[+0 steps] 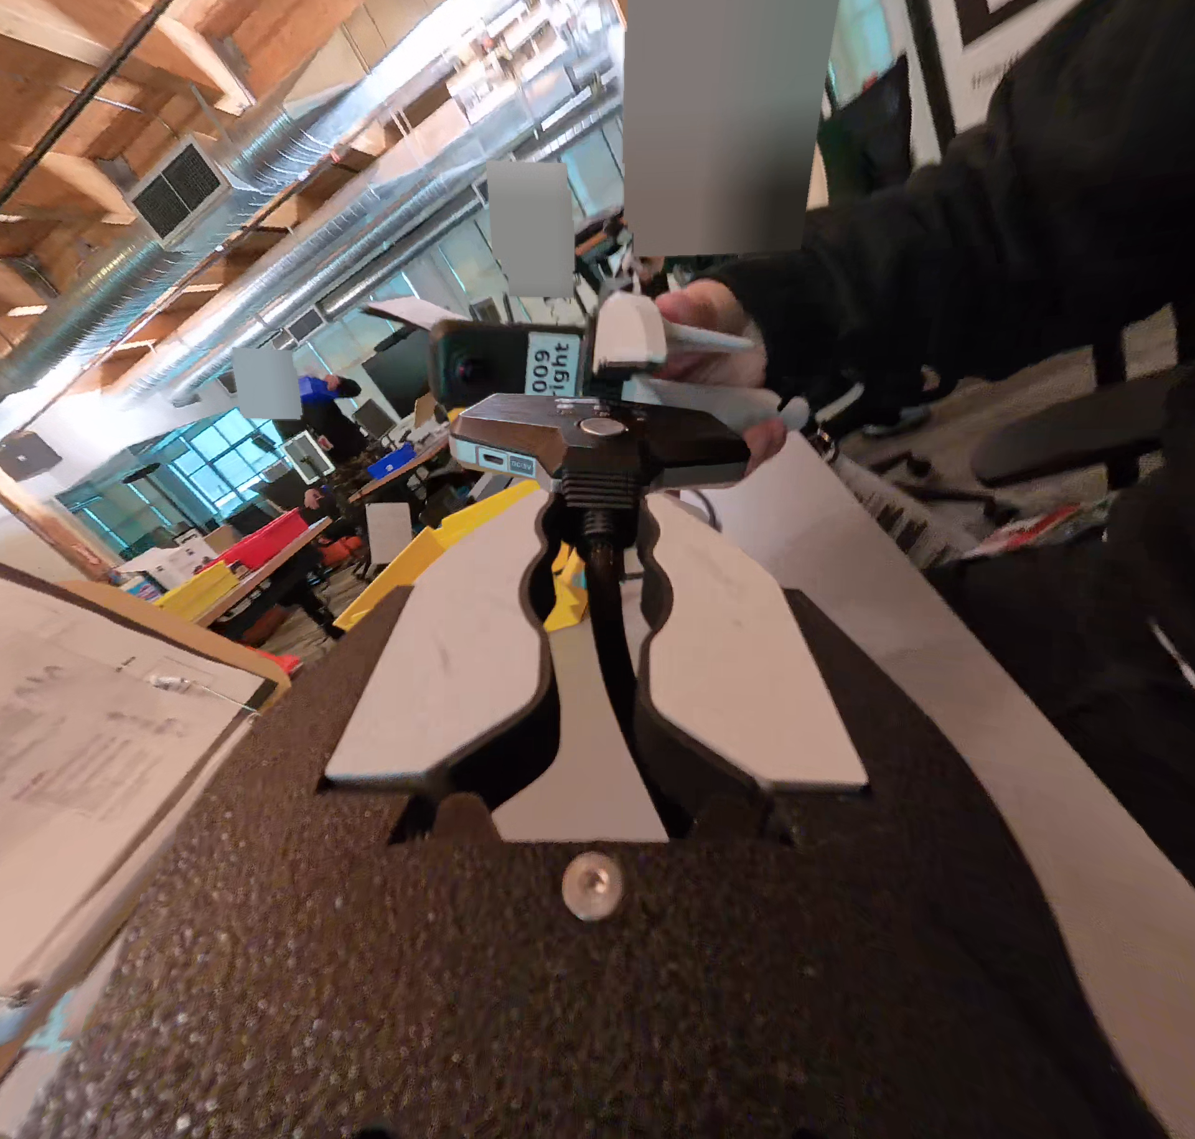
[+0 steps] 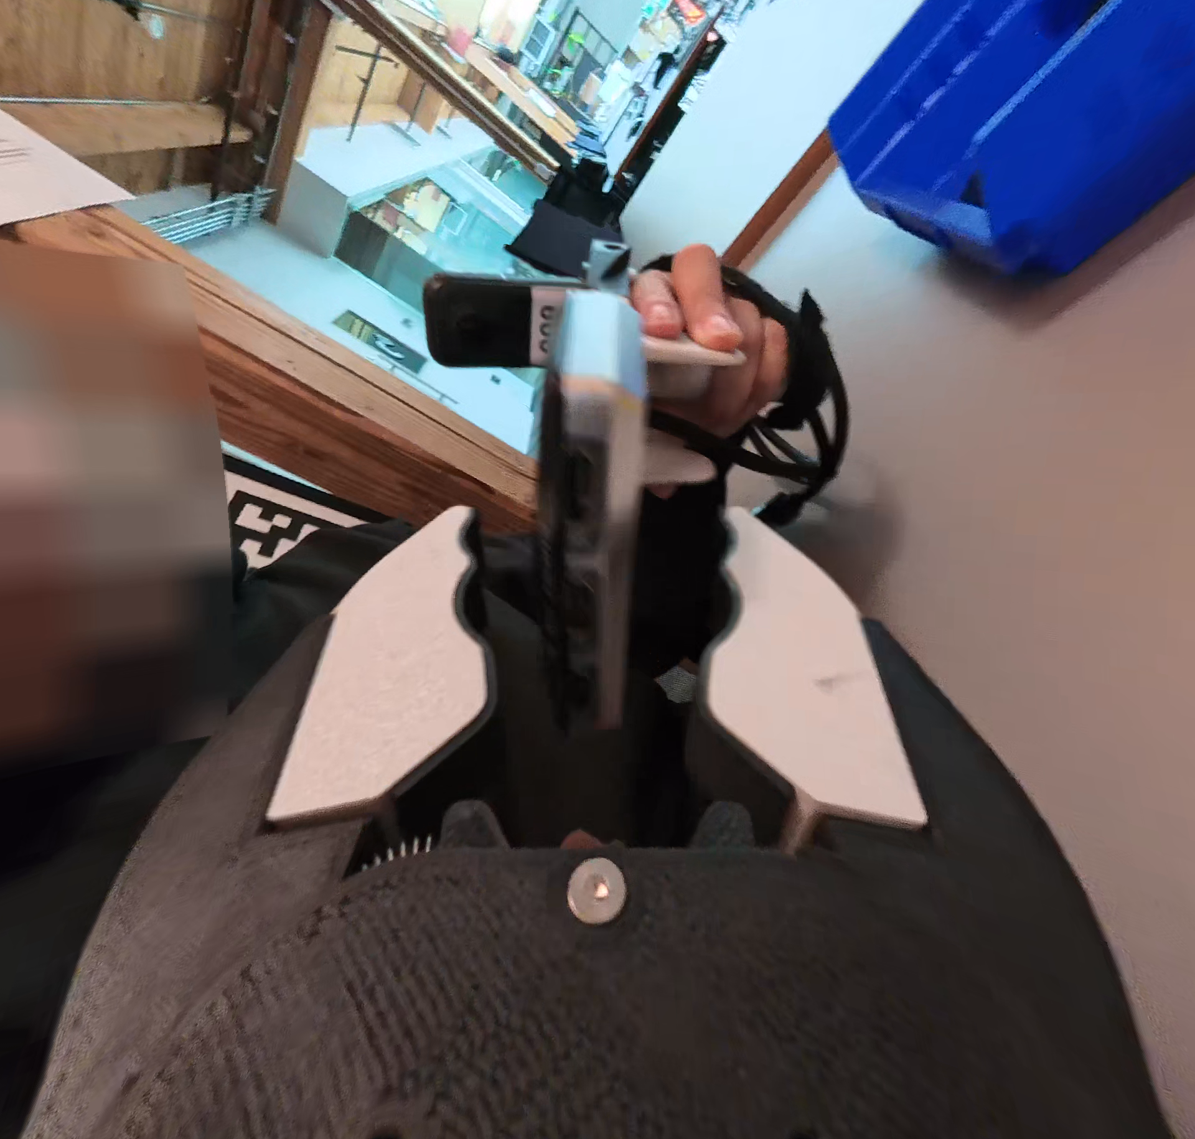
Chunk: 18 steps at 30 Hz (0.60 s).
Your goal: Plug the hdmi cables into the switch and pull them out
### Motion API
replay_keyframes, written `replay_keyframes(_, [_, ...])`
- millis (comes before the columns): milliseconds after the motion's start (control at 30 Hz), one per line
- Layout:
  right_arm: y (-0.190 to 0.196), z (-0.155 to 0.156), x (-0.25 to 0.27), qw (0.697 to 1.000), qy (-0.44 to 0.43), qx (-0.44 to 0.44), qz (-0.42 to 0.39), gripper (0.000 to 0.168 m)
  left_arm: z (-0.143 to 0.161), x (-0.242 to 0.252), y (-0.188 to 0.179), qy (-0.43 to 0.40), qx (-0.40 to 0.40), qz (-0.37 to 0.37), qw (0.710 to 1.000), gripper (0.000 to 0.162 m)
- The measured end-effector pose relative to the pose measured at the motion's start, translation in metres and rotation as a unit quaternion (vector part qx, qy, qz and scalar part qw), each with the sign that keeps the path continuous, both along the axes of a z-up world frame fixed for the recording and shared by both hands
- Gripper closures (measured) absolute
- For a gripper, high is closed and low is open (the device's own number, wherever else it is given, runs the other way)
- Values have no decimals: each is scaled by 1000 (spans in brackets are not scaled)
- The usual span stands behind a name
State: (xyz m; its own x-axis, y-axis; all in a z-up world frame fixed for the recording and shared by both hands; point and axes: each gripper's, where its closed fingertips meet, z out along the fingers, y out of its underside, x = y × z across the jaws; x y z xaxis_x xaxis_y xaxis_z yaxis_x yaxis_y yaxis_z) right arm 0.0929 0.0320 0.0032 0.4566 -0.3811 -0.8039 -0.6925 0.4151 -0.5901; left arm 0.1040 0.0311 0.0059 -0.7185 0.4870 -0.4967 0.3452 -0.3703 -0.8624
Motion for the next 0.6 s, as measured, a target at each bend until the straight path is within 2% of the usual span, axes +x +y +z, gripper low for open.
replay_keyframes(100, [6, -1, 5, 1000, -6, -22, 1, 144, -5, -7, -6, -26, 4, 11, 1000, 141])
replay_keyframes(267, [-5, -15, 6, 996, -7, -92, -7, 144, -16, -6, -16, -58, 26, 43, 997, 140])
replay_keyframes(367, [-20, -11, 4, 986, -30, -163, -19, 144, -4, -4, -17, -14, 15, 51, 998, 136])
replay_keyframes(467, [-48, 20, 2, 973, -80, -209, -60, 145, 37, 5, 2, 76, -42, 48, 995, 124])
replay_keyframes(600, [-101, 77, -8, 932, -140, -307, -133, 145, 78, 14, 36, 158, -83, 16, 984, 122])
